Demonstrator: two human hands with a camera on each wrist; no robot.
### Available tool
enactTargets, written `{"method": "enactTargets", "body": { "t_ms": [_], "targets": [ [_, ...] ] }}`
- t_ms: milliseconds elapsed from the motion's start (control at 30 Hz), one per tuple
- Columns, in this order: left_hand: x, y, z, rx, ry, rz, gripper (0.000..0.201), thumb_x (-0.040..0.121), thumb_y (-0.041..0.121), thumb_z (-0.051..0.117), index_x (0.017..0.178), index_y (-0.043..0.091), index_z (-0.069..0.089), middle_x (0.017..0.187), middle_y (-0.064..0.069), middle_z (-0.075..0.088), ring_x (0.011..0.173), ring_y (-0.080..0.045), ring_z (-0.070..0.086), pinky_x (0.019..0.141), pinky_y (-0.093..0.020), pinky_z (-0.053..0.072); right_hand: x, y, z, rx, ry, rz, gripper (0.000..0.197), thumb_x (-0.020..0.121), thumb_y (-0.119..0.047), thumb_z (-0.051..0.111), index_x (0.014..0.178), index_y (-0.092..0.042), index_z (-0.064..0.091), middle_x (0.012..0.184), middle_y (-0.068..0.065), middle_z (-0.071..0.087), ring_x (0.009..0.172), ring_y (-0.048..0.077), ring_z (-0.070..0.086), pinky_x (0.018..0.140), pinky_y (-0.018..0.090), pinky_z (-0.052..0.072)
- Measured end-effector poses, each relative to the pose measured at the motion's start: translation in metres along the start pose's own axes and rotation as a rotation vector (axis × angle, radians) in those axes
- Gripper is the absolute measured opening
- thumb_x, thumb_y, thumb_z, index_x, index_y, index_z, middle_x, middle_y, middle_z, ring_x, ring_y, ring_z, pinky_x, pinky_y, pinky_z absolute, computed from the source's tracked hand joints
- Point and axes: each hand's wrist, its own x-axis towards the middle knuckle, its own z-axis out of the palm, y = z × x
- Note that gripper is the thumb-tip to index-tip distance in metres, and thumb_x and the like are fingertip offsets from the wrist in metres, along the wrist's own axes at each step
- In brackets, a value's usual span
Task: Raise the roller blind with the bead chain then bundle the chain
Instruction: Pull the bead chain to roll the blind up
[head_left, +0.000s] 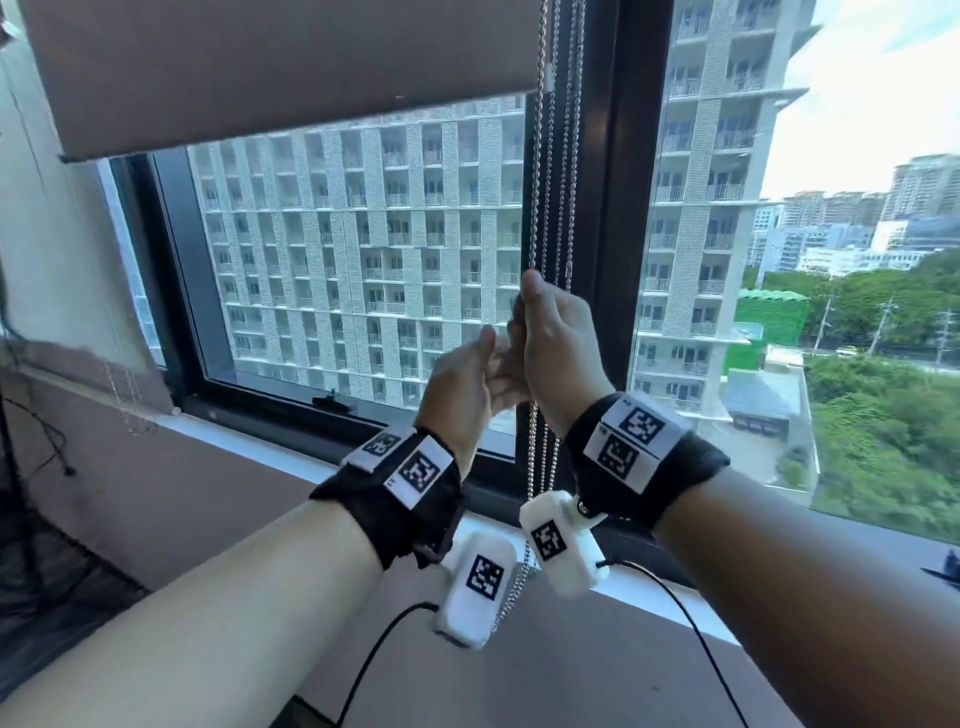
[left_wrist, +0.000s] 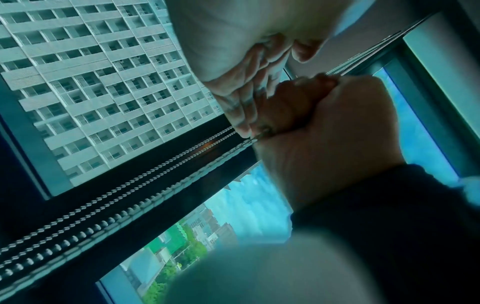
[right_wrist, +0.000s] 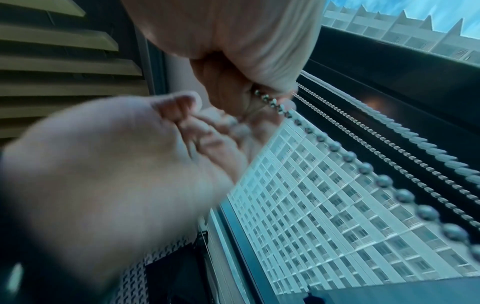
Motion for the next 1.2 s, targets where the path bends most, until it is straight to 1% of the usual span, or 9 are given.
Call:
{"method": "enactTargets", "body": {
  "t_ms": [167, 300, 400, 500, 600, 833, 933, 1066, 1200],
  "targets": [
    [0.015, 0.024, 0.014, 0.016, 0.035, 0.066, 0.045, 0.098, 0.04, 0.038, 0.099, 0.012, 0.073, 0.1, -0.013, 0.073, 0.092, -0.028, 0.068, 0.083, -0.042, 0.049, -0.016, 0.014, -0.001, 0.035, -0.028, 0.012, 0.048, 0.106, -0.022, 0.035, 0.062, -0.01, 0.048, 0.043, -0.01, 0.045, 0.034, 0.001, 0.038, 0.036, 0.017, 0.029],
    [0.023, 0.049, 0.028, -0.048, -0.037, 0.126, 0.04, 0.101, 0.028, 0.035, 0.098, 0.005, 0.068, 0.082, -0.012, 0.073, 0.087, -0.028, 0.072, 0.09, -0.042, 0.054, -0.023, 0.022, 0.001, 0.028, 0.005, 0.035, 0.045, 0.105, -0.025, 0.036, 0.061, -0.017, 0.038, 0.051, -0.002, 0.033, 0.04, 0.009, 0.03, 0.038, 0.02, 0.027],
    [0.029, 0.062, 0.033, -0.068, -0.066, 0.153, 0.039, 0.101, 0.026, 0.036, 0.096, 0.002, 0.067, 0.062, -0.005, 0.063, 0.061, -0.022, 0.065, 0.069, -0.035, 0.058, -0.027, 0.027, 0.003, 0.043, 0.006, 0.049, 0.044, 0.103, -0.028, 0.041, 0.06, -0.019, 0.033, 0.053, 0.004, 0.029, 0.044, 0.013, 0.027, 0.042, 0.025, 0.023],
    [0.033, 0.068, 0.037, -0.071, -0.093, 0.166, 0.033, 0.102, 0.021, 0.036, 0.087, 0.006, 0.061, 0.048, 0.004, 0.042, 0.039, -0.009, 0.034, 0.038, -0.021, 0.029, -0.032, 0.03, 0.003, 0.055, -0.013, 0.061, 0.045, 0.103, -0.029, 0.042, 0.06, -0.02, 0.031, 0.052, 0.0, 0.029, 0.047, 0.013, 0.027, 0.047, 0.032, 0.021],
    [0.032, 0.064, 0.038, -0.052, -0.084, 0.158, 0.035, 0.102, 0.016, 0.033, 0.072, 0.012, 0.05, 0.044, 0.007, 0.03, 0.035, -0.006, 0.019, 0.038, -0.017, 0.011, -0.036, 0.032, 0.003, 0.004, -0.047, 0.053, 0.045, 0.103, -0.024, 0.039, 0.059, -0.02, 0.032, 0.049, -0.007, 0.033, 0.049, 0.014, 0.028, 0.05, 0.036, 0.02],
    [0.029, 0.058, 0.028, -0.04, -0.056, 0.118, 0.038, 0.1, 0.011, 0.032, 0.065, 0.014, 0.045, 0.044, 0.005, 0.028, 0.034, -0.006, 0.017, 0.04, -0.016, 0.009, -0.033, 0.034, -0.006, 0.011, -0.159, 0.121, 0.026, 0.083, -0.022, 0.043, 0.057, -0.017, 0.042, 0.053, 0.0, 0.035, 0.047, 0.014, 0.03, 0.048, 0.034, 0.02],
    [0.027, 0.052, 0.025, -0.045, -0.061, 0.115, 0.037, 0.1, 0.01, 0.033, 0.065, 0.013, 0.046, 0.042, 0.007, 0.029, 0.033, -0.006, 0.018, 0.039, -0.016, 0.011, -0.022, 0.026, -0.013, -0.026, -0.186, 0.109, 0.015, 0.074, -0.015, 0.041, 0.074, -0.013, 0.056, 0.065, 0.006, 0.051, 0.057, 0.019, 0.049, 0.056, 0.033, 0.039],
    [0.019, 0.042, 0.023, 0.007, -0.076, 0.111, 0.036, 0.095, 0.004, 0.033, 0.064, 0.015, 0.047, 0.046, 0.004, 0.028, 0.037, -0.01, 0.019, 0.038, -0.02, 0.013, -0.001, 0.005, -0.018, 0.034, -0.135, 0.042, 0.036, 0.063, -0.004, 0.039, 0.093, -0.001, 0.058, 0.071, 0.008, 0.052, 0.058, 0.012, 0.053, 0.057, 0.03, 0.046],
    [0.01, 0.026, 0.018, 0.062, -0.085, 0.06, 0.039, 0.094, 0.005, 0.035, 0.061, 0.019, 0.05, 0.048, 0.006, 0.032, 0.038, -0.009, 0.02, 0.036, -0.02, 0.015, 0.017, -0.024, -0.017, 0.011, -0.067, -0.033, 0.038, 0.082, -0.005, 0.037, 0.111, 0.006, 0.06, 0.081, 0.013, 0.058, 0.07, 0.016, 0.056, 0.06, 0.027, 0.047]
  ]
}}
